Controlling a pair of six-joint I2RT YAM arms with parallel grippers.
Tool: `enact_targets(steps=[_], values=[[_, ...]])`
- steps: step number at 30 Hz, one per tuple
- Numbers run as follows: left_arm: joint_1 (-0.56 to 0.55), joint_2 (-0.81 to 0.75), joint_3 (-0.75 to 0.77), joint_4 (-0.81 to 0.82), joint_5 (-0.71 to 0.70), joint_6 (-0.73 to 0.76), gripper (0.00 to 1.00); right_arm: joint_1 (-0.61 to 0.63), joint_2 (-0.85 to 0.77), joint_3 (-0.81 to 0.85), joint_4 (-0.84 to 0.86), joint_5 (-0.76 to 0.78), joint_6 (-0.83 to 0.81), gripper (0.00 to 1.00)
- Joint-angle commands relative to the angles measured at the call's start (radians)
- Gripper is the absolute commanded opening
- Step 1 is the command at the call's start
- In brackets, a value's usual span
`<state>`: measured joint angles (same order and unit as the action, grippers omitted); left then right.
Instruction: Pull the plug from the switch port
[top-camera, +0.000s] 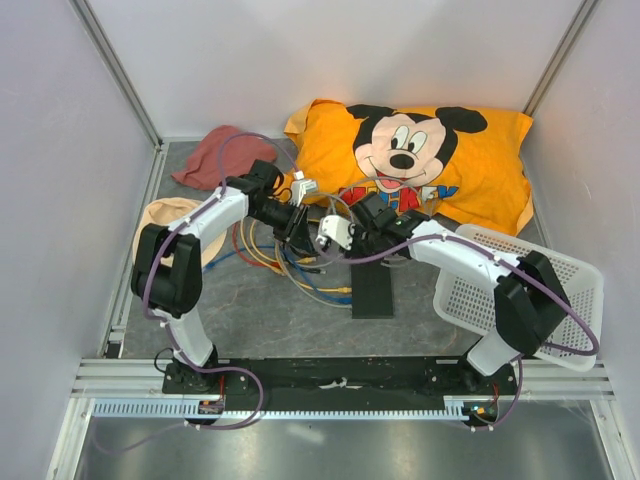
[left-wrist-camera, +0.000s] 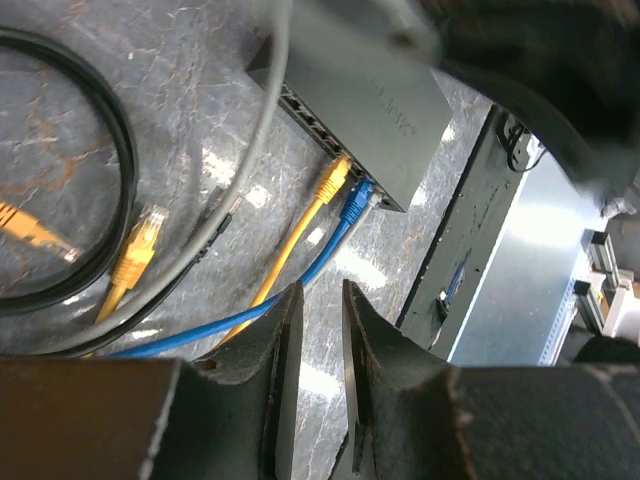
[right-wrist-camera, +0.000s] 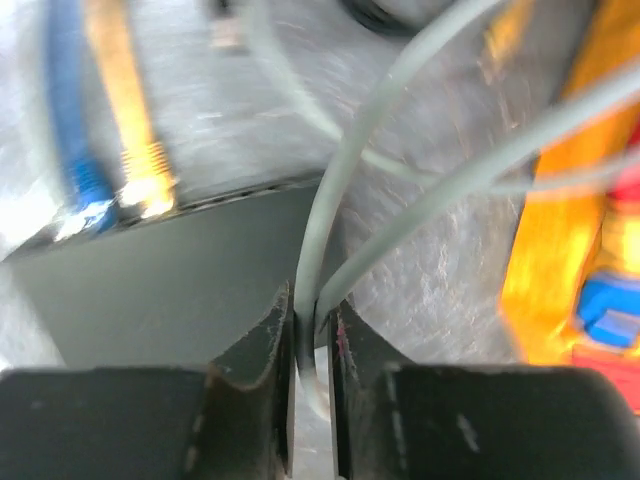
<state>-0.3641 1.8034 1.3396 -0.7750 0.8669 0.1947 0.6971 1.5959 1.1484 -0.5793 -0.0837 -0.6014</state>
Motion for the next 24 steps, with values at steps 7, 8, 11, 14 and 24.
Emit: enact_targets(steps=[7,8,11,14,24], values=[[0.115,-0.044,-0.103,0.092,-0.005,-0.043,0.29,0.143,0.007,0.157,-0.269,-0.055,-0.814,0.07],[0.128,-0.052,-0.112,0.098,-0.014,-0.052,0.29,0.157,0.016,0.166,-0.269,-0.039,-0.857,0.06],[0.183,-0.108,-0.178,0.144,-0.048,-0.07,0.29,0.183,0.039,0.189,-0.24,0.004,-0.992,0.06],[0.224,-0.171,-0.238,0.178,-0.06,-0.08,0.29,0.221,0.056,0.208,-0.232,0.047,-1.087,0.06],[0.284,-0.19,-0.24,0.181,-0.045,-0.063,0.29,0.364,0.355,0.778,-0.671,0.216,-0.622,0.0]])
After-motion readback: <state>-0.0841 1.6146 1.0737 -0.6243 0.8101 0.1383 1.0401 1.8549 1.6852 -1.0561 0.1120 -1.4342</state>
